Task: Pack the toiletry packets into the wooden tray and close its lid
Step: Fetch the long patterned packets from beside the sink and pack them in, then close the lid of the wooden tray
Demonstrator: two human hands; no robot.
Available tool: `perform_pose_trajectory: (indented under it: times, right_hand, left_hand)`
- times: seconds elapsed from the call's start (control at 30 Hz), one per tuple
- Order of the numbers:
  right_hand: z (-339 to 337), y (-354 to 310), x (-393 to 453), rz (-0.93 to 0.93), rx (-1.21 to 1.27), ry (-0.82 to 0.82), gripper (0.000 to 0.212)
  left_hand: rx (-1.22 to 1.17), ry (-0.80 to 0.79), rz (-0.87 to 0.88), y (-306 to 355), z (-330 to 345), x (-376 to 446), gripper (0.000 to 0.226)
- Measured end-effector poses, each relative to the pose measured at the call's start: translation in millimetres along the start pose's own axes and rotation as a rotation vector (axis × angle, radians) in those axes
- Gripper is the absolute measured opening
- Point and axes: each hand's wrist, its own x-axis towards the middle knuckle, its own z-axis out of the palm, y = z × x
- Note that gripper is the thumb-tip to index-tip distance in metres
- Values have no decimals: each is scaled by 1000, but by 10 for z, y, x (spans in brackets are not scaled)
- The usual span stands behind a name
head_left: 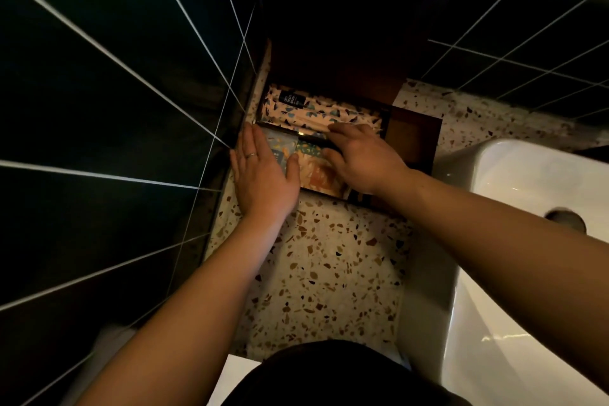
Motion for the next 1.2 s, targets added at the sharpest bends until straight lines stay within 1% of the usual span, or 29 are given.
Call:
perform_pose_trajectory:
  times: [0.13, 0.2, 0.33, 0.5, 0.57, 0.67, 0.77, 0.83, 0.93, 1.03, 1.2]
  right_hand:
    - [-51, -6, 16, 24, 15, -46, 56]
    - [-82, -5, -4, 28, 77, -54, 55]
    - [-148, 58, -156, 41, 228, 69, 50]
    - [-293, 156, -453, 173, 478, 223, 49]
    - [-348, 223, -527, 246, 585, 262, 49]
    - [-444, 292, -592, 314, 716, 287, 51]
    - [-540, 312, -569, 366, 732, 282, 58]
    - [-594, 318, -502, 409, 767, 296, 62]
    - [-650, 311, -377, 431, 876, 262, 60]
    - [-675, 307, -268, 428, 920, 244, 59]
    - [-646, 340, -162, 482, 1016, 235, 66]
  left_hand:
    - [-7, -9, 4, 4, -16, -3, 84]
    - [-23, -16, 0, 11, -30, 1, 85]
    - [-52, -49, -6, 23, -69, 25, 84]
    - [-120, -67, 3, 72, -145, 87, 86]
    - [-188, -75, 34, 127, -198, 153, 89]
    - [-388, -123, 42, 216, -258, 313, 92]
    - [-613, -180, -15, 308, -326, 493, 93]
    - [-708, -197, -33, 379, -385, 591, 91]
    - [-751, -200, -16, 455, -434, 714, 85]
    - [-783, -210, -18, 490, -455, 836, 82]
    - [-866, -231, -43, 508, -478, 920, 74]
